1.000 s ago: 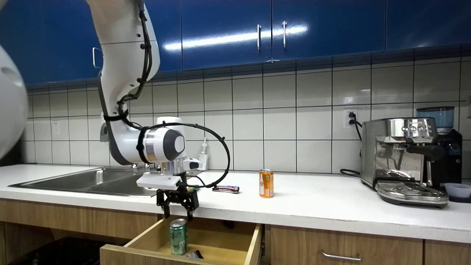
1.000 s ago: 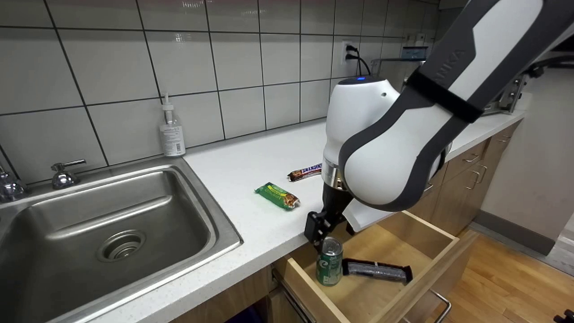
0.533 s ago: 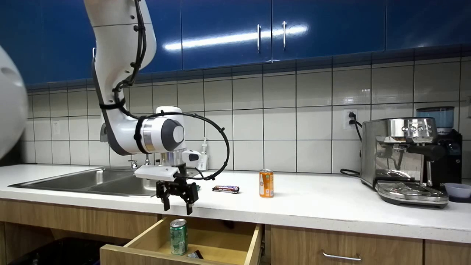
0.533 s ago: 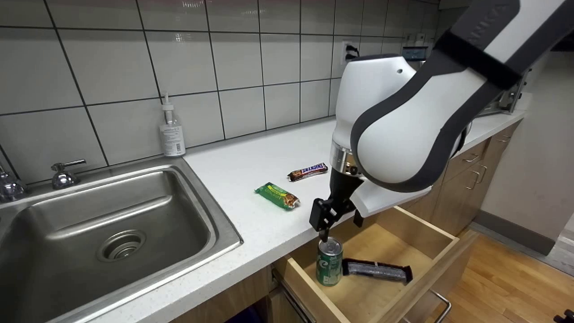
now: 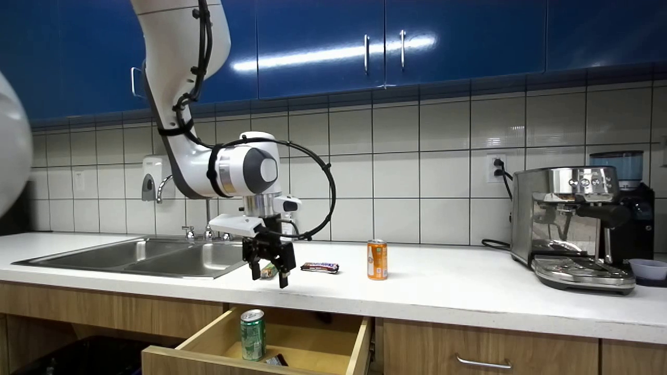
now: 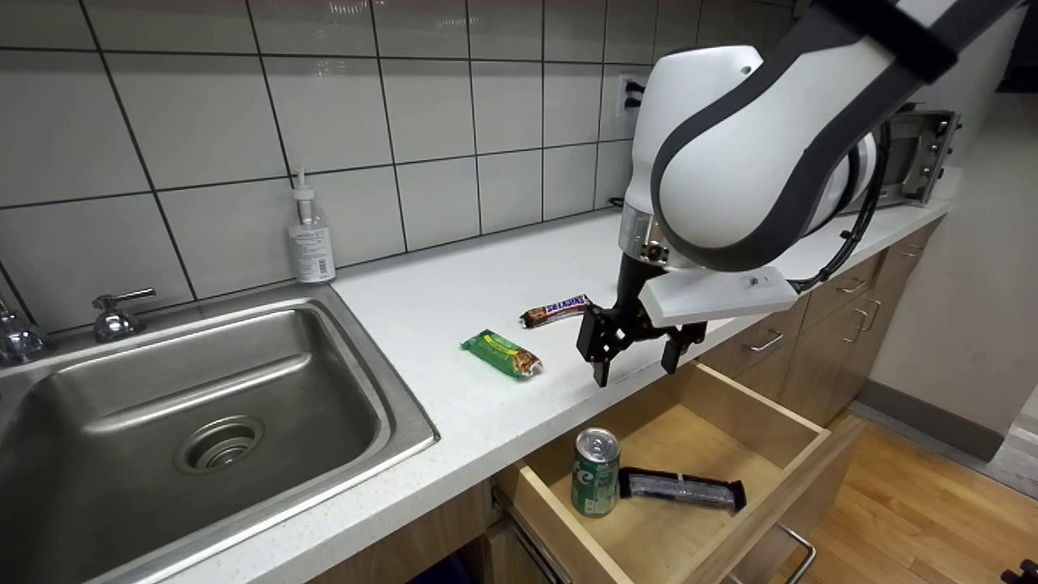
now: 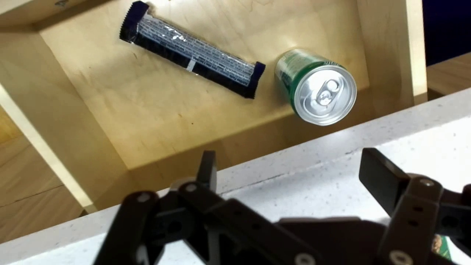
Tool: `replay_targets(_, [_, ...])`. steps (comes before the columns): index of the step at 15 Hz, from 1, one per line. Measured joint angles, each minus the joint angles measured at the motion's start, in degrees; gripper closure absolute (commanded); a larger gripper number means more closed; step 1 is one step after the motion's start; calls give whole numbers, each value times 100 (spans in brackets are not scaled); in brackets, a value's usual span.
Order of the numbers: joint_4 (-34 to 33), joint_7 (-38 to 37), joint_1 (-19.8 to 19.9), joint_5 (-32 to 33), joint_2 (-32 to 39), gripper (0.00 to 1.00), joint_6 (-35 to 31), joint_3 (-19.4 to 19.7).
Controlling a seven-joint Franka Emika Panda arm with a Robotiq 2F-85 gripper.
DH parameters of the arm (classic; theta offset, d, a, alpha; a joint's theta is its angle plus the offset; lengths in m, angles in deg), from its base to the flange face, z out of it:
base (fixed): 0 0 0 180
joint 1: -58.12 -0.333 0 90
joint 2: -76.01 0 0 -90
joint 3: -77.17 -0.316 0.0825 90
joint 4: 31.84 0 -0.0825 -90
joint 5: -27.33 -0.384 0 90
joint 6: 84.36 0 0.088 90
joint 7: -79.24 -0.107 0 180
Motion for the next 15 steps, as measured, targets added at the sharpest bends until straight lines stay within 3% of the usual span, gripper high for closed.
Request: replay_targets(15, [-850, -868, 508, -265, -3, 0, 485, 358])
